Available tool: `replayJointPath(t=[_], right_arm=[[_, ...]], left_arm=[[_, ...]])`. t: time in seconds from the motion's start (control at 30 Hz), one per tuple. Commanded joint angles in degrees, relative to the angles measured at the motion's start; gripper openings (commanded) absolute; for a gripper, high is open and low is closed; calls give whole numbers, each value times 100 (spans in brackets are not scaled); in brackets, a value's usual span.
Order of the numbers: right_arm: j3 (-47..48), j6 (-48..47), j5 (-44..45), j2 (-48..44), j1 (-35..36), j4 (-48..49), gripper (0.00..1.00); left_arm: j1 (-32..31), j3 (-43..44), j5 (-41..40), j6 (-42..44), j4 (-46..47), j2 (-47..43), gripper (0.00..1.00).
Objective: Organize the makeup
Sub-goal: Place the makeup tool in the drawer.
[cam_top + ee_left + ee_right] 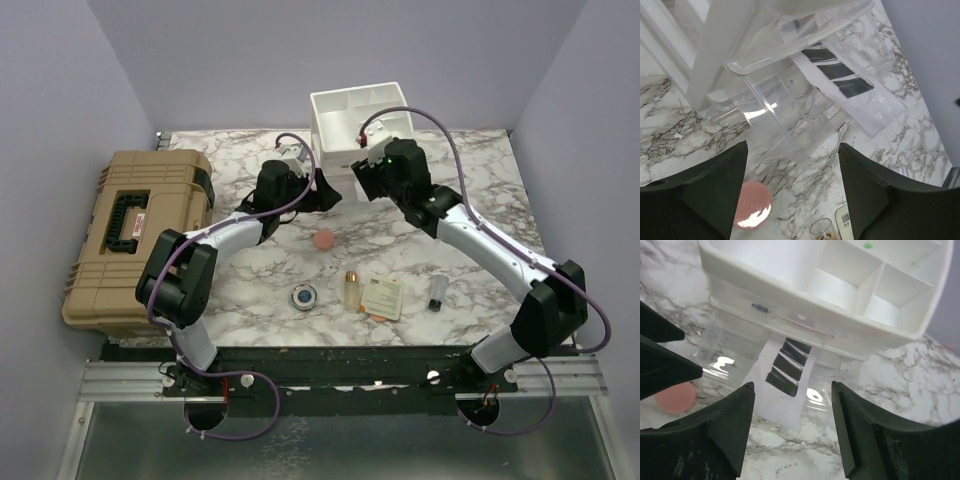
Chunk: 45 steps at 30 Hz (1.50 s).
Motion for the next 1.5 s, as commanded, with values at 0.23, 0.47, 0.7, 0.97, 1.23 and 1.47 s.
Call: replayJointPath(t=[0.23, 0.47, 0.7, 0.97, 1.23, 1.47], right_arm=[[-944, 3941, -1165, -564, -1029, -249, 68], [-837, 4224, -1934, -160, -1292, -46, 57], [-316, 4156, -2947, 559, -1294, -34, 39], [-126, 4332, -3506, 852, -1293, 358, 38], [-13, 4723, -3577, 1137, -1243, 732, 38], [-359, 4616, -3232, 799, -1126, 1069, 38]], left_arm=[[-37, 98, 64, -2, 113, 53, 72], [-80, 87, 73, -37, 107, 82, 70], [-129, 106, 25, -46, 106, 93, 69], [-146, 82, -106, -59, 111, 32, 66], [-197, 128, -40, -114, 127, 105, 60], [-210, 82, -52, -109, 128, 19, 51]])
